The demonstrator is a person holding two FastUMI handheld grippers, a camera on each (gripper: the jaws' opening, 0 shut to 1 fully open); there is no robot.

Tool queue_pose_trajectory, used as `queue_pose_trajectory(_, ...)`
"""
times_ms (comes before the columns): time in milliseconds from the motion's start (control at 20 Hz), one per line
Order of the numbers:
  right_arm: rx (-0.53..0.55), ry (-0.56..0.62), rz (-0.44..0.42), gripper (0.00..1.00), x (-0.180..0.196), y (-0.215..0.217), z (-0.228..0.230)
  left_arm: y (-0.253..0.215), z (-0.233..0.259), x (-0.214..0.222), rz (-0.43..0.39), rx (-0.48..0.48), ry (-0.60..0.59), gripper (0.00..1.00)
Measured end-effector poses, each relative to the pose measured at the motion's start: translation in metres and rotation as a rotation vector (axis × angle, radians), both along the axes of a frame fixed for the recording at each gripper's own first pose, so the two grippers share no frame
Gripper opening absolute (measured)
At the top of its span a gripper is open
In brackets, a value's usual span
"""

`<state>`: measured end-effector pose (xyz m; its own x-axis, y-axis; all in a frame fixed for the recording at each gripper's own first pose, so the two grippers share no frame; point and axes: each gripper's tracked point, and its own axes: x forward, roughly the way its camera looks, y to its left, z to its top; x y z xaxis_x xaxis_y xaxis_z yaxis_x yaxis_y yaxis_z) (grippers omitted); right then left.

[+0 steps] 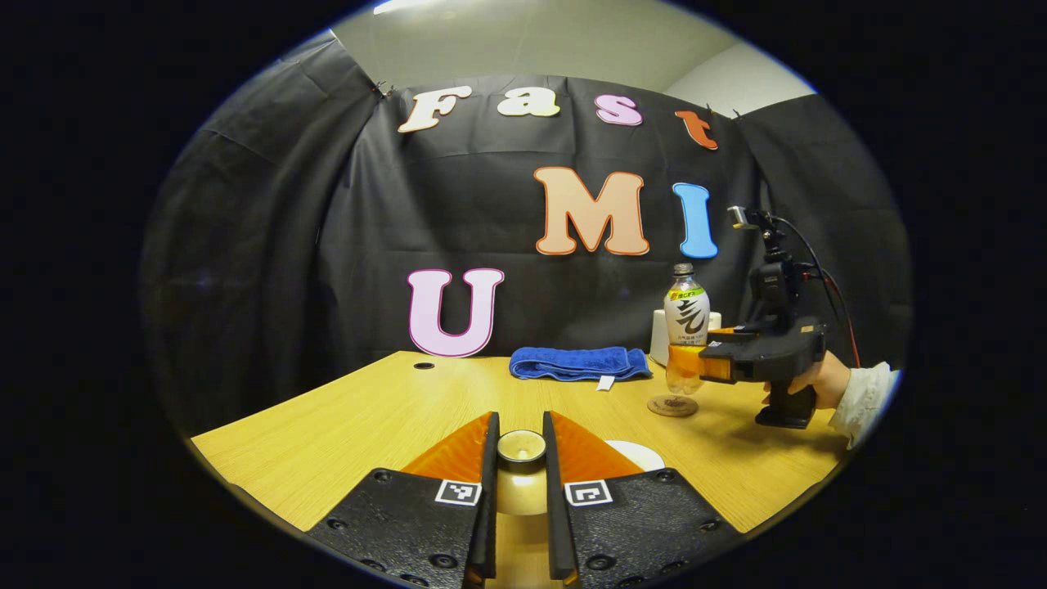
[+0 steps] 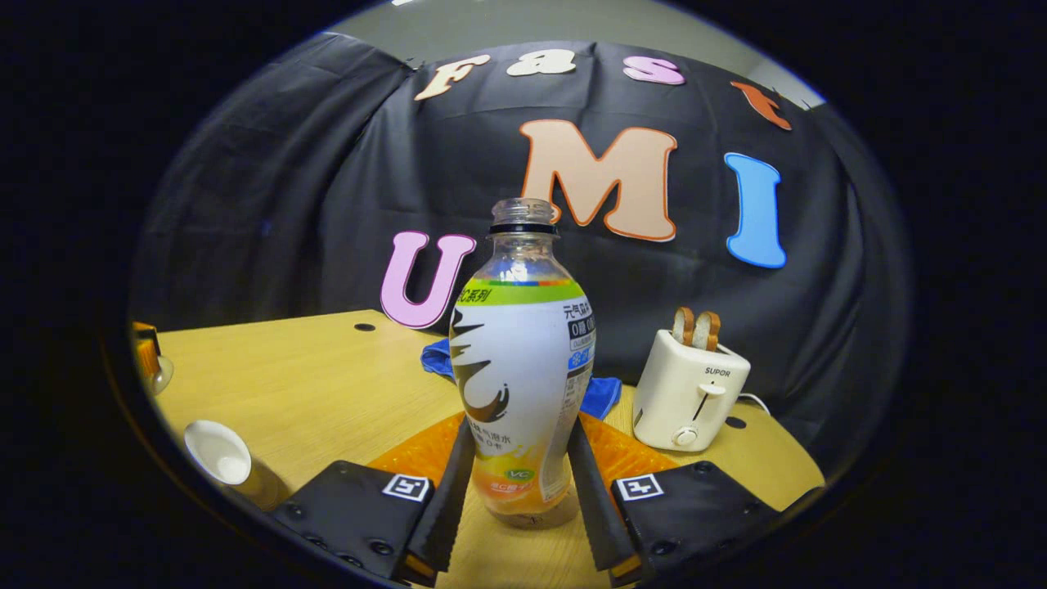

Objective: Open the teacup lid with one hand, grasp the water bottle and pour water into the teacup with the other hand; after pouring, place the water bottle on the coaster and then close the teacup lid.

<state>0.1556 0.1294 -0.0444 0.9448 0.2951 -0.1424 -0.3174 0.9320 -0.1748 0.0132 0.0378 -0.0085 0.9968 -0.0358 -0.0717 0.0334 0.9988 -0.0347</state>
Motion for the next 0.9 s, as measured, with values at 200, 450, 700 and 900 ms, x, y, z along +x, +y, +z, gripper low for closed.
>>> queue_pose_trajectory(200,0.091,0.047,-0.034,0.67,0.021,-0.006,-0.012,0.001,-0.001,-0.001,-0.001,-0.002,0.003,0.23)
queue_pose_trajectory(450,0.102,0.084,-0.073,0.68,0.036,-0.015,-0.033,0.003,0.001,-0.003,0.004,-0.001,-0.003,0.23)
queue_pose_trajectory(700,0.083,0.100,-0.079,0.68,0.040,-0.017,-0.043,0.003,-0.001,-0.003,0.003,-0.006,0.001,0.22)
queue_pose_trajectory(900,0.066,0.109,-0.077,0.68,0.035,-0.015,-0.050,0.004,-0.002,-0.003,0.007,-0.007,0.003,0.23)
